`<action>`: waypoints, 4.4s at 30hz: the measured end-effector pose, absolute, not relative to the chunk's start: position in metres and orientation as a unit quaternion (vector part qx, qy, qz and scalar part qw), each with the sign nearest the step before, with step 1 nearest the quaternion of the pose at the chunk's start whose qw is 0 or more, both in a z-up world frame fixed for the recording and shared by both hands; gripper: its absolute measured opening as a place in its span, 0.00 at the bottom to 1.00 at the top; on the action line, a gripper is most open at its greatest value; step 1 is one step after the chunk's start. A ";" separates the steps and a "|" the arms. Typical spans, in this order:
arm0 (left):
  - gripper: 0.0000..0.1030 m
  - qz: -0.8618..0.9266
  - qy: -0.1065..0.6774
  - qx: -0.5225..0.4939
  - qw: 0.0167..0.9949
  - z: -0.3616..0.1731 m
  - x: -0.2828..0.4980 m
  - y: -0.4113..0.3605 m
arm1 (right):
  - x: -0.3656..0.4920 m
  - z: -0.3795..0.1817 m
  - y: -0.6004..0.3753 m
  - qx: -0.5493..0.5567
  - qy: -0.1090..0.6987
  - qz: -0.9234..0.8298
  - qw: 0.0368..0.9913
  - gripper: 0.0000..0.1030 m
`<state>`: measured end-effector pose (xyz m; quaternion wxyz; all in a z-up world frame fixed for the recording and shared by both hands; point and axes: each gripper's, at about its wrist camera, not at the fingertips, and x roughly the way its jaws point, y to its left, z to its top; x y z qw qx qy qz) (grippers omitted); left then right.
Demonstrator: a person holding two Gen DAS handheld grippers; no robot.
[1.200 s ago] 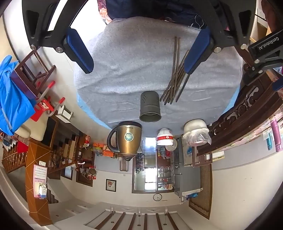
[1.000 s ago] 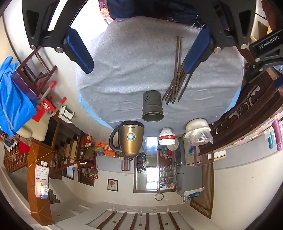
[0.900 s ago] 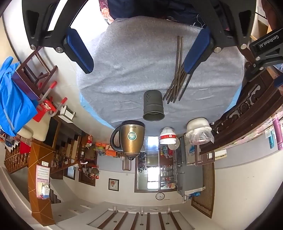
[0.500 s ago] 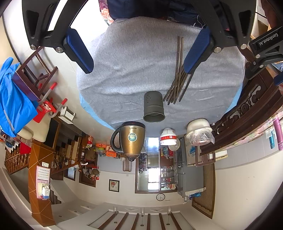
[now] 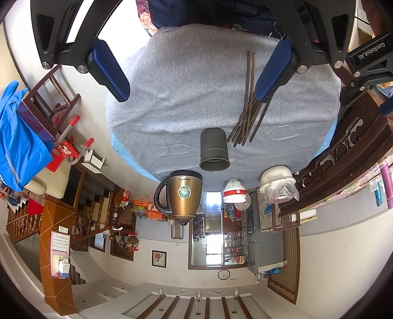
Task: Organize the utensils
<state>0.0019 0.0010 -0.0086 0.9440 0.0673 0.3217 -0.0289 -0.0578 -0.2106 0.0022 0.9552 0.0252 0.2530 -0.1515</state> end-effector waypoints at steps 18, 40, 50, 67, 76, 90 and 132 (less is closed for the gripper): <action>1.00 -0.030 0.321 0.081 0.943 -0.016 0.021 -0.005 | -0.041 -0.007 -0.214 0.028 0.292 -0.155 0.943 1.00; 0.72 -0.141 0.491 0.043 0.858 -0.104 0.197 -0.034 | 0.094 -0.096 -0.277 0.197 0.410 -0.018 0.891 0.47; 0.41 -0.162 0.554 0.020 0.816 -0.146 0.223 -0.045 | 0.170 -0.117 -0.264 0.207 0.449 0.058 0.867 0.36; 0.36 -0.183 0.568 0.008 0.802 -0.148 0.234 -0.047 | 0.223 -0.148 -0.230 0.192 0.506 0.070 0.838 0.19; 0.36 -0.194 0.572 0.001 0.797 -0.143 0.253 -0.057 | 0.219 -0.148 -0.249 0.204 0.509 0.060 0.834 0.13; 0.28 -0.207 0.602 -0.014 0.771 -0.137 0.309 -0.098 | 0.197 -0.145 -0.275 0.278 0.485 0.118 0.821 0.08; 0.05 -0.223 0.333 -0.064 0.914 0.085 0.233 -0.052 | 0.125 0.046 -0.308 0.177 0.020 0.025 0.984 0.08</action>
